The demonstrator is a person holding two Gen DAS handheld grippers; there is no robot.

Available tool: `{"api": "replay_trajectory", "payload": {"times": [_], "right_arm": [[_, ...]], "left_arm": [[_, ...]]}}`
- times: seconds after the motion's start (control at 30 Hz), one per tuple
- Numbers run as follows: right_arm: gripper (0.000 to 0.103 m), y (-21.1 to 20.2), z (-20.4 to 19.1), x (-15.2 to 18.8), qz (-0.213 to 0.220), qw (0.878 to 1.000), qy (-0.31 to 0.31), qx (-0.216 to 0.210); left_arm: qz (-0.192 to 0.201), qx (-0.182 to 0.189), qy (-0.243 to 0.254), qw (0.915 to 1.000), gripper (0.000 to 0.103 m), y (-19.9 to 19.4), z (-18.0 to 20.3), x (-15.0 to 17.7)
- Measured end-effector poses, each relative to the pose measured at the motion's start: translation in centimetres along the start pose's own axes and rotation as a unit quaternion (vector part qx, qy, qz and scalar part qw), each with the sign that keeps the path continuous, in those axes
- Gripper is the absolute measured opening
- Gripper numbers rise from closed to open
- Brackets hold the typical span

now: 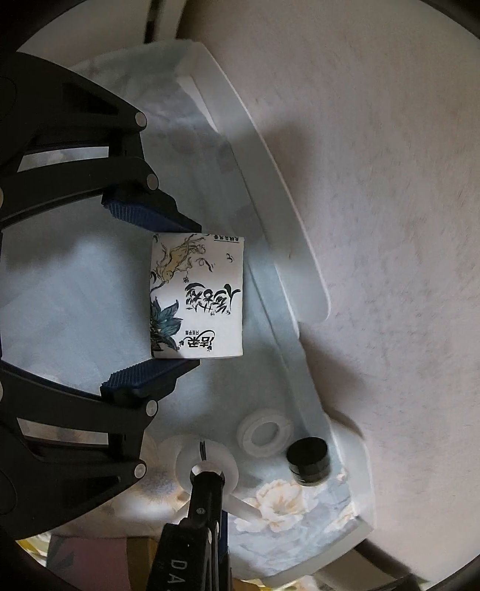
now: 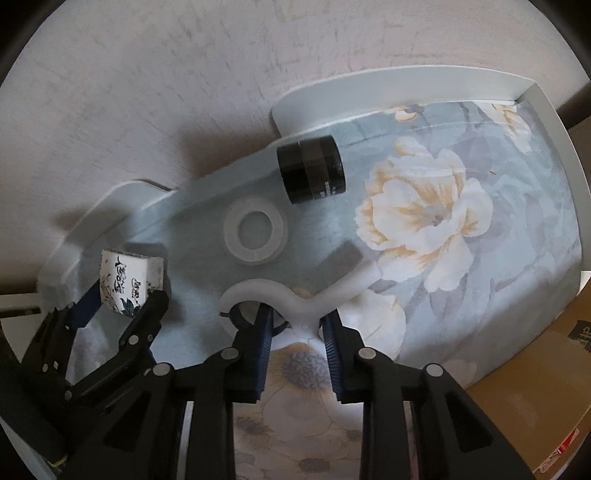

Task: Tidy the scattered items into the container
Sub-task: 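Lift the card and clip and carry them over the cardboard box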

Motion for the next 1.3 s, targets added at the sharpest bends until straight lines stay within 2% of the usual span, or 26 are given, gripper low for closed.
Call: {"api": "replay_trajectory", "payload": {"times": [0.23, 0.37, 0.4, 0.47, 0.53, 0.67, 0.83, 1.0, 1.13, 1.3], "right_arm": [[0.025, -3.7, 1.6, 2.9, 0.028, 0.999, -0.006, -0.035], [0.025, -7.2, 2.6, 4.8, 0.052, 0.997, -0.019, -0.057], [0.025, -8.3, 2.6, 4.9, 0.059, 0.996, -0.024, -0.062], [0.025, -10.9, -1.0, 1.8, 0.073, 0.994, -0.031, -0.071], [0.025, -13.7, -2.9, 1.3, 0.085, 0.992, -0.038, -0.081], [0.025, -18.0, -1.8, 2.4, 0.105, 0.987, -0.054, -0.108], [0.025, -20.7, 1.7, 4.5, 0.134, 0.983, -0.062, -0.112], [0.025, -21.4, 7.1, 6.0, 0.145, 0.983, -0.051, -0.098], [0.025, -21.0, 11.6, 6.9, 0.142, 0.985, -0.029, -0.097], [0.025, -20.2, 16.3, 7.7, 0.141, 0.987, -0.021, -0.075]], "left_arm": [[0.013, -0.02, -0.025, 0.9994, 0.06, -4.5, -0.8, 1.3], [0.027, -0.008, -0.05, 0.9983, 0.06, -7.4, -2.5, 3.0], [0.034, -0.012, -0.054, 0.9979, 0.06, -8.4, -2.2, 3.0], [0.044, -0.018, -0.057, 0.9972, 0.06, -10.6, -1.4, 3.8], [0.057, -0.022, -0.064, 0.9961, 0.06, -12.7, -1.3, 4.4], [0.079, -0.01, -0.074, 0.994, 0.06, -15.4, 0.1, 4.6], [0.109, 0.006, -0.057, 0.9924, 0.06, -20.0, 4.8, 5.7], [0.126, 0.038, -0.012, 0.9913, 0.06, -22.4, 12.3, 5.7], [0.122, 0.061, 0.019, 0.9905, 0.06, -22.5, 17.9, 5.8], [0.106, 0.052, 0.048, 0.9918, 0.06, -20.7, 23.1, 6.2]]}}
Point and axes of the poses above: each gripper's, at about its wrist camera, not at the fingertips, and y roughly the way its jaws point, z to its right, x to its underside, the point moved 8 cm from there along y, roughly the way its jaws point, and after that the axes turned 9 degrees about -z, right-handed, at the moved point
